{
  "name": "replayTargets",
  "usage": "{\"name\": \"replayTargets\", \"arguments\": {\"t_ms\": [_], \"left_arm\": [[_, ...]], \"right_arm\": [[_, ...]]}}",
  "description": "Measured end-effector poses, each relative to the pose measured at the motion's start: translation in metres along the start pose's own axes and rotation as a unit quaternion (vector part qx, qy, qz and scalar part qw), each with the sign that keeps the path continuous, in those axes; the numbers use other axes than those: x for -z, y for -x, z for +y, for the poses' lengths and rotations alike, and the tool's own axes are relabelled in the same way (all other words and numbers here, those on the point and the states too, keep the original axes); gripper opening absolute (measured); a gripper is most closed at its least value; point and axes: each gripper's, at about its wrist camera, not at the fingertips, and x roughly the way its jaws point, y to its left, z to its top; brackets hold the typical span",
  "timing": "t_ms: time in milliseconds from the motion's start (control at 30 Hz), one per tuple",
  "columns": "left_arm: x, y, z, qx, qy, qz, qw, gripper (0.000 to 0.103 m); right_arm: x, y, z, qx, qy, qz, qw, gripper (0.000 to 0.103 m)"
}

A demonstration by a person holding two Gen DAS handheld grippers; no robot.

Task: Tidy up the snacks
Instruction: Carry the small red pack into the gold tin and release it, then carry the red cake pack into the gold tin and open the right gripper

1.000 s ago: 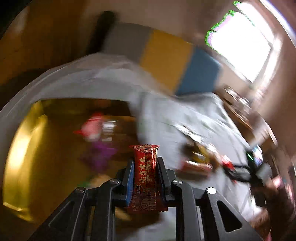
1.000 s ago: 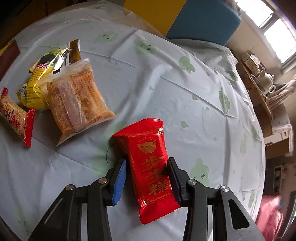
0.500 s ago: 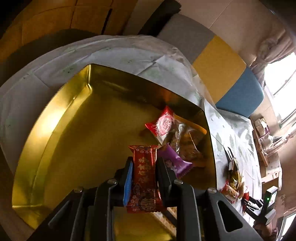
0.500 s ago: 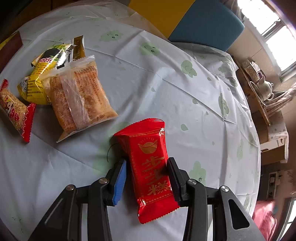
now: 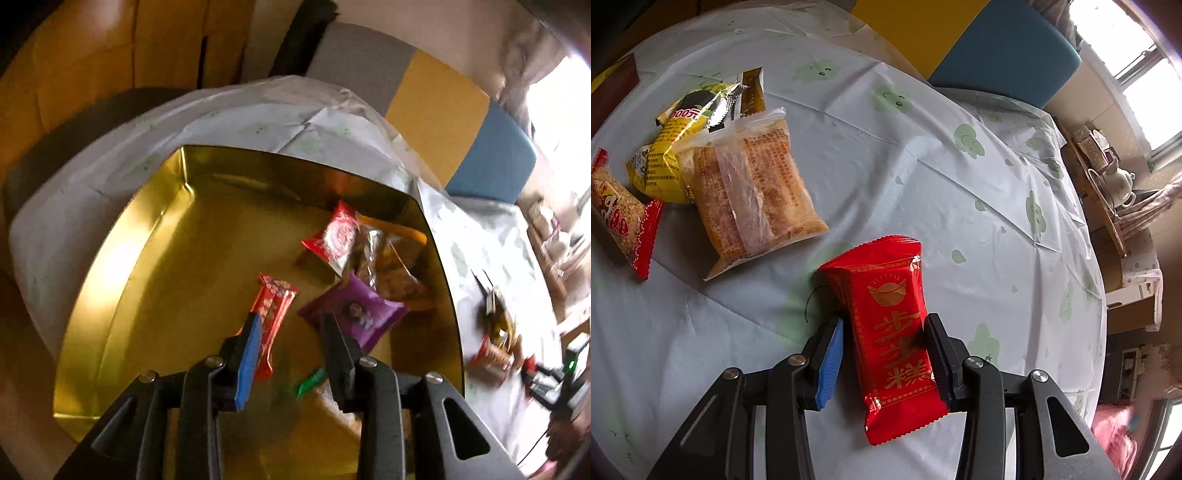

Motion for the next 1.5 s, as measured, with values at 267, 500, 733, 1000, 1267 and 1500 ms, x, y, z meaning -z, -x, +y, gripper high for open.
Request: {"name": "replayTargets", "arguments": {"t_ms": [267,500,733,1000,1267,1500], "left_arm": [[0.017,0.020,-0.025,-0.006,-0.040,-0.017,0.9990,0.033],[0.027,0.036,-0.047,-0.002,-0.075,-0.033,0.9966,0.033],[0.034,0.049,-0.054,-0.010,-0.091,-0.042,0.9949,0.033],[0.043,0.055,-0.054,-0.015,-0.100,-0.048,0.9937,0.033],[0.042,0.047,-0.050,-0.016,-0.103,-0.050,0.9933,0.033],[0.042,0.046,-0.047,-0.011,-0.102,-0.054,0.9933,0.033]], "right_arm": [[0.001,0.002,0.002,0.005,0.006,-0.001,1.000,0.043],[0.001,0.002,0.001,0.002,0.005,-0.002,1.000,0.043],[0.002,0.002,0.003,0.004,0.010,-0.004,1.000,0.043],[0.001,0.003,0.001,-0.003,0.001,-0.003,1.000,0.042],[-0.002,-0.002,-0.013,-0.032,-0.031,0.003,0.999,0.041],[-0.006,-0.004,-0.026,-0.043,-0.053,0.010,0.998,0.040]]}}
